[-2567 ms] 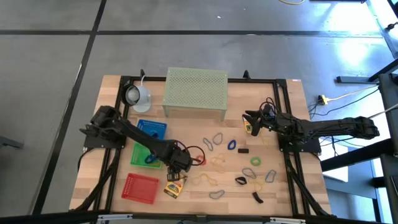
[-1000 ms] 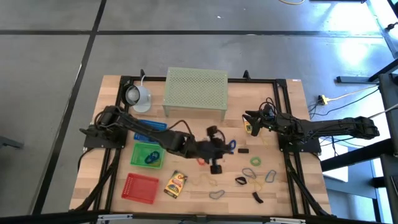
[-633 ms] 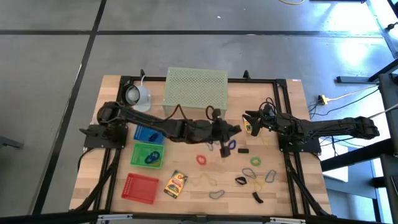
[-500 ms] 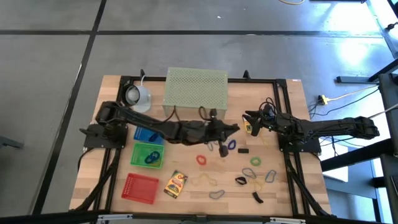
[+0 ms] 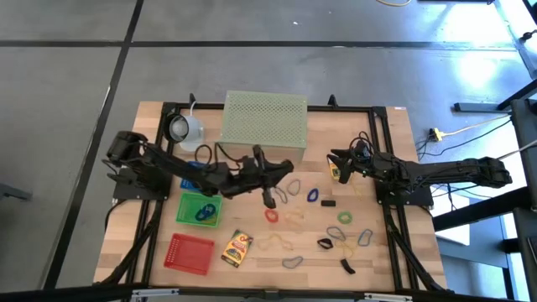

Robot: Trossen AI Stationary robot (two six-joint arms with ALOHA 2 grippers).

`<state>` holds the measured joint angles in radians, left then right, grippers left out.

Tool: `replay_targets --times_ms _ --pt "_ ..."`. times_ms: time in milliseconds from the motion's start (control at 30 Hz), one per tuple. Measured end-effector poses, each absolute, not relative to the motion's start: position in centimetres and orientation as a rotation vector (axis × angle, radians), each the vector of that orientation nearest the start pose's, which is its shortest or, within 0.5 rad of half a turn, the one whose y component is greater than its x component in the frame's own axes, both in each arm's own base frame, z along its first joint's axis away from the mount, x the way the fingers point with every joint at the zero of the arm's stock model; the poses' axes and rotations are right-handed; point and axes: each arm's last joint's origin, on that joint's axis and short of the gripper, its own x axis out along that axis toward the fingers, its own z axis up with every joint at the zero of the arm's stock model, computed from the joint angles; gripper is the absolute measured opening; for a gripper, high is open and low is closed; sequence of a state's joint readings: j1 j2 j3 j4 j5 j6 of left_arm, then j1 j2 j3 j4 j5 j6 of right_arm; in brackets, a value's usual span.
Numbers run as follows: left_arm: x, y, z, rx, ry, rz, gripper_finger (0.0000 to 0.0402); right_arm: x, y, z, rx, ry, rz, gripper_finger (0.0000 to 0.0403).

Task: Pick & Place Office Desk Supplies
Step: Put the black rubber band into the blue bin

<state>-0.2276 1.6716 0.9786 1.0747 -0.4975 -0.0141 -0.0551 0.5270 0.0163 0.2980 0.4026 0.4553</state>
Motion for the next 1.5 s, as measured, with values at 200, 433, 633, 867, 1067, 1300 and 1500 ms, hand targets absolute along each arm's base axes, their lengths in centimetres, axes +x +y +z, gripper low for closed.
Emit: replay_targets --times_ms 200,433,633,867,1067,1300,1500 --pt "34.8 -6.7 28.6 -0.176 -0.368 0.259 0.0003 12.6 -1.8 14.9 0.409 0.104 -0.495 0.0146" --pt "34.1 -6.9 28.3 -0.147 -0.208 0.382 0.0003 12.6 -1.8 14.9 0.409 0.104 -0.495 0.0146" --pt "30.8 -6.9 28.2 -0.22 0.107 0.506 0.0003 12.6 -1.8 14.9 0.408 0.104 -0.496 0.0146" --pt "24.6 -7.2 27.7 -0.385 0.487 0.493 0.0003 12.6 -1.8 14.9 0.408 0.104 -0.496 0.0146" --pt "21.0 -7.5 26.0 -0.458 0.722 0.645 0.0003 12.6 -1.8 14.9 0.408 0.104 -0.495 0.0146" --pt "20.0 -7.5 24.5 -0.47 0.832 0.797 0.0004 12.6 -1.8 14.9 0.409 0.104 -0.495 0.0146" --pt "20.5 -7.8 23.4 -0.441 0.886 0.825 0.0019 12.6 -1.8 14.9 0.409 0.104 -0.496 0.0146"
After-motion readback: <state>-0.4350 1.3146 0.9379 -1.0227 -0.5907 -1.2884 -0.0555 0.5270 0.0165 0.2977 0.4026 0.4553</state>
